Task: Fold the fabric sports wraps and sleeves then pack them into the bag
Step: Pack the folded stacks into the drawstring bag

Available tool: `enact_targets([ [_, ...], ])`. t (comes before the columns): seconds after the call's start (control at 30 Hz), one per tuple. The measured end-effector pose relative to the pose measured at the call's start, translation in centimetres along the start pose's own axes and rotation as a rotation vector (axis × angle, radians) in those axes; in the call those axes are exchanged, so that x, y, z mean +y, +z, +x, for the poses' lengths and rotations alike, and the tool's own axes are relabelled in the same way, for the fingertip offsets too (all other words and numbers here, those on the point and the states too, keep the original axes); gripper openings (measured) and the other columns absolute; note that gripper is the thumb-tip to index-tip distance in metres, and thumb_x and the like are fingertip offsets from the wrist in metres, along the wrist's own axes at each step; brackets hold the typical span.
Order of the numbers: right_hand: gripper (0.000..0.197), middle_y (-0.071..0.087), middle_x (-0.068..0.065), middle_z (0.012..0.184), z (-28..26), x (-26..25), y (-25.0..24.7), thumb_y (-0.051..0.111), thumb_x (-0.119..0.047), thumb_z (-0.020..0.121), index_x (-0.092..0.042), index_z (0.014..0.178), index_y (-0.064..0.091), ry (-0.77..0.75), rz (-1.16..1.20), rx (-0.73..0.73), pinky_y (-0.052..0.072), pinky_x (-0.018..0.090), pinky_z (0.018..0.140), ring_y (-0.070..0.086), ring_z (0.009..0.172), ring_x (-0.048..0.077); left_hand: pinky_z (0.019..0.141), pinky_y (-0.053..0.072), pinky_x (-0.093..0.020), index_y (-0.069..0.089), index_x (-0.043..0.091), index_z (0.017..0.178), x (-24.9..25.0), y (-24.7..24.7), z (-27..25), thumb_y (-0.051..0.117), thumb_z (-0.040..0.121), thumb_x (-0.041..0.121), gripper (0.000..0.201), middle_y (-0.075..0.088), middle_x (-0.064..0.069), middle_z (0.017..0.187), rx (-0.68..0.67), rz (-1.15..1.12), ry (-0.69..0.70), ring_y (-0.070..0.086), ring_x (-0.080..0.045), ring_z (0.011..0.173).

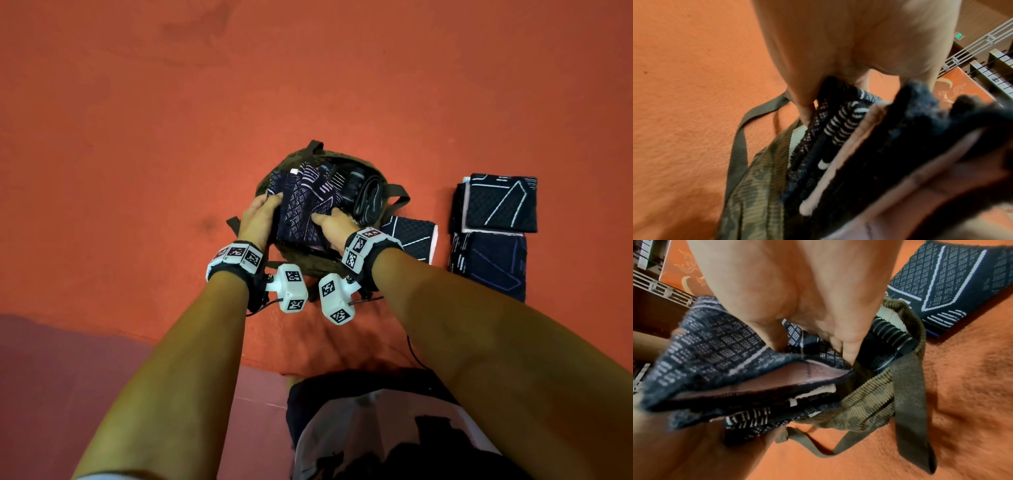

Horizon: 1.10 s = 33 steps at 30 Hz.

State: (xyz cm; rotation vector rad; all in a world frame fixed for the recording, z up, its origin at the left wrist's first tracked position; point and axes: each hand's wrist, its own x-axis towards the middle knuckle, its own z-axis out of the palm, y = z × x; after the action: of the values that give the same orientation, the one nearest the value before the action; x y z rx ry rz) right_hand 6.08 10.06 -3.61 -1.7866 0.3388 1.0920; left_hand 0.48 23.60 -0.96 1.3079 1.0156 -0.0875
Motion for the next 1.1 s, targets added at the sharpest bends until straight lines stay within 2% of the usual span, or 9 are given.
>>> enact_targets([
  [0.2,0.07,0.053,0.018,0.137,0.3,0.0,0.2,0.061,-0.033,0.089,-0.004,0.147,0.035,0.04,-0.047,-0.06,0.042,0.048,0.108,0.053,0.123,0.037,0.091,0.056,-0.046,0.075,0.024,0.095,-0.7,-0.5,0.3,0.075,0.065,0.052,0.041,0.076,-0.004,0.098,0.065,0.003,-0.031,0.072,-0.028,0.096],
  [0.33,0.08,0.063,0.012,0.124,1.4,1.5,0.5,0.069,-0.039,0.057,-0.015,0.131,0.053,0.092,-0.002,-0.105,0.049,0.051,0.102,0.06,0.115,0.035,0.095,0.055,-0.049,0.073,0.017,0.113,-1.1,-1.6,0.7,0.07,0.065,0.066,0.068,0.075,-0.009,0.107,0.06,-0.041,-0.118,0.072,-0.031,0.101],
  [0.4,0.063,0.064,0.015,0.121,0.5,1.6,0.2,0.065,-0.03,0.067,-0.012,0.126,0.057,0.125,0.017,-0.107,0.05,0.05,0.101,0.061,0.111,0.034,0.094,0.055,-0.048,0.073,0.017,0.112,-1.0,-1.6,0.6,0.068,0.063,0.07,0.073,0.076,-0.009,0.105,0.052,-0.008,-0.146,0.072,-0.031,0.101],
  [0.5,0.041,0.059,0.018,0.128,-1.1,1.6,-0.8,0.057,-0.013,0.087,-0.004,0.127,0.057,0.18,-0.05,-0.115,0.05,0.047,0.103,0.058,0.116,0.035,0.09,0.057,-0.043,0.074,0.018,0.103,-0.3,-0.4,-0.1,0.066,0.061,0.069,0.067,0.077,-0.006,0.095,0.041,0.096,-0.153,0.074,-0.027,0.091],
  [0.63,0.04,0.055,0.021,0.137,-0.8,1.8,-2.1,0.048,-0.013,0.098,0.003,0.135,0.053,0.125,-0.179,-0.009,0.047,0.039,0.105,0.054,0.126,0.036,0.089,0.055,-0.037,0.068,0.019,0.091,-0.3,1.5,-0.6,0.062,0.081,0.059,0.042,0.073,-0.004,0.093,0.021,0.177,-0.132,0.071,-0.024,0.089],
  [0.7,0.04,0.054,0.021,0.139,-0.8,1.5,-2.6,0.044,-0.014,0.101,0.001,0.137,0.052,0.109,-0.206,0.031,0.045,0.036,0.102,0.052,0.126,0.037,0.097,0.053,-0.042,0.067,0.019,0.091,-0.8,2.1,-0.4,0.062,0.074,0.065,0.049,0.072,-0.004,0.096,0.026,0.192,-0.131,0.07,-0.025,0.093],
  [0.87,0.061,0.055,0.01,0.14,1.3,3.0,-1.5,0.05,-0.025,0.079,-0.022,0.14,0.053,0.052,-0.092,-0.026,0.046,0.043,0.108,0.055,0.125,0.033,0.099,0.051,-0.044,0.071,0.016,0.094,-1.9,0.8,0.2,0.061,0.069,0.077,0.067,0.074,-0.004,0.098,0.084,0.15,-0.152,0.07,-0.026,0.097],
  [0.97,0.059,0.055,0.008,0.139,-0.2,2.0,-0.8,0.049,-0.018,0.083,-0.026,0.141,0.052,0.016,-0.062,-0.071,0.045,0.043,0.107,0.054,0.123,0.031,0.1,0.051,-0.049,0.075,0.017,0.105,-3.4,-1.4,1.5,0.063,0.059,0.084,0.082,0.077,-0.004,0.103,0.122,0.047,-0.206,0.072,-0.027,0.099],
  [1.1,0.063,0.054,0.013,0.138,0.0,1.6,0.3,0.053,-0.015,0.08,-0.023,0.142,0.047,0.079,-0.047,-0.108,0.045,0.048,0.107,0.051,0.126,0.035,0.088,0.056,-0.043,0.074,0.016,0.089,-2.3,-1.3,0.8,0.065,0.076,0.054,0.041,0.076,-0.002,0.084,0.158,0.103,-0.16,0.072,-0.028,0.089],
])
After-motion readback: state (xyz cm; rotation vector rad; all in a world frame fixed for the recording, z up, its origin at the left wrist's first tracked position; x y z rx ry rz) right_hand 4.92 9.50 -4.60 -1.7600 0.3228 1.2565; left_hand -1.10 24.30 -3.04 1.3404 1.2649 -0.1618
